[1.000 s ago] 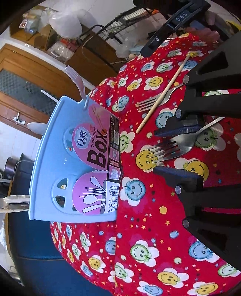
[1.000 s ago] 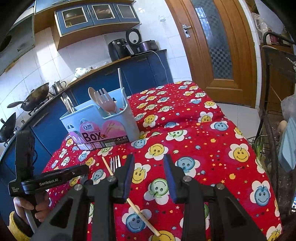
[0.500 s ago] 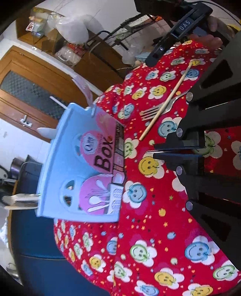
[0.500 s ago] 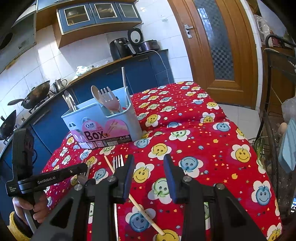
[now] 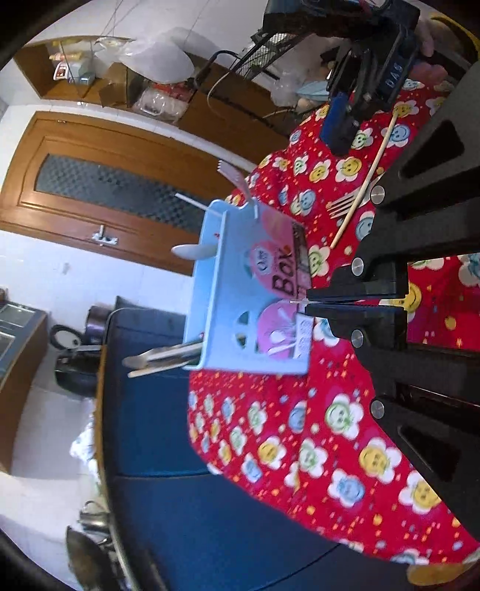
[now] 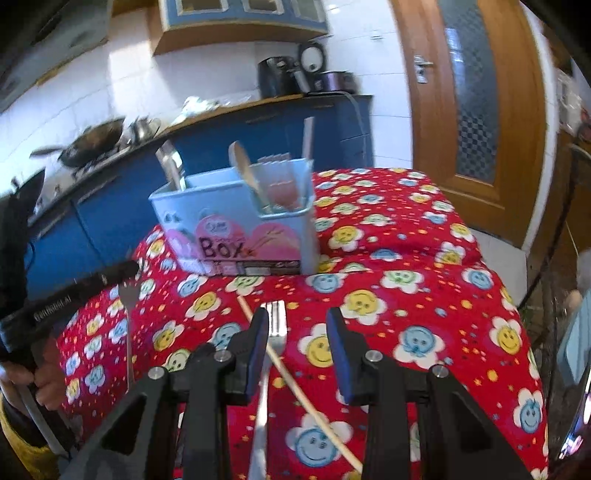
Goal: Organize utensils
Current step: 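Lower the left tool onto a metal fork and close it, then grasp a wooden chopstick with the right tool while the left tool holds the fork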
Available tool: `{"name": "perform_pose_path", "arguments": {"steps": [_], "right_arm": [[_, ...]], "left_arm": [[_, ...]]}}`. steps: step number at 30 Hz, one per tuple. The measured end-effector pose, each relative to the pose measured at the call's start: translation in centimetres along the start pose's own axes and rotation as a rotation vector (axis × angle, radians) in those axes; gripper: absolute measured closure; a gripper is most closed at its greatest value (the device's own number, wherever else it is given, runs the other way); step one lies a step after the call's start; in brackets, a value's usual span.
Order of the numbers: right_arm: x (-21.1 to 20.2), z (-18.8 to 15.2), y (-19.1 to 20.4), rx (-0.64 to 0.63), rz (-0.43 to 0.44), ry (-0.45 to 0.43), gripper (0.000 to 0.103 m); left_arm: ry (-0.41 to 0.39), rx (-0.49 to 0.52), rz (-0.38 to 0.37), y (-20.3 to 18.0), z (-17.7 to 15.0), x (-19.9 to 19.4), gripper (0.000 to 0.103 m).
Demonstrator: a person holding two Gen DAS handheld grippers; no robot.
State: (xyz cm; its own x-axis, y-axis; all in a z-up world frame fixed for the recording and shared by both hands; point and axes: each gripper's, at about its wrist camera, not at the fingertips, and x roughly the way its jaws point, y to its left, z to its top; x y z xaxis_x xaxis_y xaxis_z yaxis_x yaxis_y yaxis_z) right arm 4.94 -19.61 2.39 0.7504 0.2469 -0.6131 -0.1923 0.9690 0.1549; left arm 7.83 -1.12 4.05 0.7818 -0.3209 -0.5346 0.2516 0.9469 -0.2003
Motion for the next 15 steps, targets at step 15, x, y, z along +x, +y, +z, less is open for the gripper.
{"name": "perform_pose_path", "arguments": {"steps": [15], "right_arm": [[5.4,1.8,4.8,-0.183,0.09,0.143,0.07]], "left_arm": [[-0.111,0.015,0.111,3.3,1.9,-3.1,0.102]]}}
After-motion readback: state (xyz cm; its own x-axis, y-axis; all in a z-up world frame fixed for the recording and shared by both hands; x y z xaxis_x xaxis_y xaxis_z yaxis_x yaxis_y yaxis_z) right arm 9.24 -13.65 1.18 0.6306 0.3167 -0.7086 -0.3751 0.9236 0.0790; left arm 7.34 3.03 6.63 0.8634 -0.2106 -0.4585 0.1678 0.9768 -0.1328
